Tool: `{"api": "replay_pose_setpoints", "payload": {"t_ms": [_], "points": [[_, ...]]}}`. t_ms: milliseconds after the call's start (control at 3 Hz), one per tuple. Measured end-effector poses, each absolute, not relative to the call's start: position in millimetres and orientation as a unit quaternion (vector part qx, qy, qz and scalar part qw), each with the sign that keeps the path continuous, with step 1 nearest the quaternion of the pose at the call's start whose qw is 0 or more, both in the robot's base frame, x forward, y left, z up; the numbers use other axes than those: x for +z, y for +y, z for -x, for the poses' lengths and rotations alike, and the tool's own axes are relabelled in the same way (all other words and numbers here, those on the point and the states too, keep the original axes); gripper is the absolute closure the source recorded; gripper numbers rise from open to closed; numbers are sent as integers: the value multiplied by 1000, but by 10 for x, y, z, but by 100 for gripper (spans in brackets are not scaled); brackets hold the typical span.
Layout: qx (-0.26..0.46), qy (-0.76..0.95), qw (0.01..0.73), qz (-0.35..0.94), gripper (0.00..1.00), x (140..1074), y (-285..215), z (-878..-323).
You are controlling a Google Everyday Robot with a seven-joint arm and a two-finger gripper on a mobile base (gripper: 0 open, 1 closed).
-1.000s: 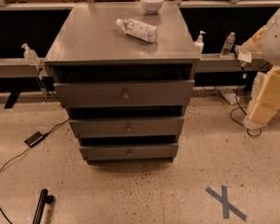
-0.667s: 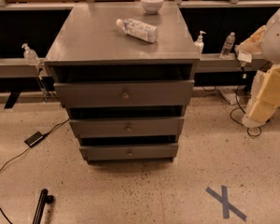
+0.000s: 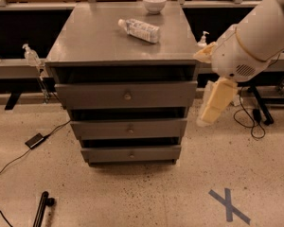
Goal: Open bottom drawer
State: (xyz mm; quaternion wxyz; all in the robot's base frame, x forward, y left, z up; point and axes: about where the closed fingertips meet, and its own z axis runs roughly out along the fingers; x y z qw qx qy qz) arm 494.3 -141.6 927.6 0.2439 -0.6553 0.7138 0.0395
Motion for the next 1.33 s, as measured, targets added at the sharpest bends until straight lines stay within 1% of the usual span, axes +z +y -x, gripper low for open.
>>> {"api": "replay_pose_setpoints", "payload": {"t_ms": [333,667,1000,1333], "points": [[11,704,260,661,0,8866,-1138,-5128],[-12,700,286,654,0,8765,-1073,-5300],[-14,700,284,655,0,8742,-1075,-5321],[-44,702,250,665,0,8285,-1153,-5760]]}}
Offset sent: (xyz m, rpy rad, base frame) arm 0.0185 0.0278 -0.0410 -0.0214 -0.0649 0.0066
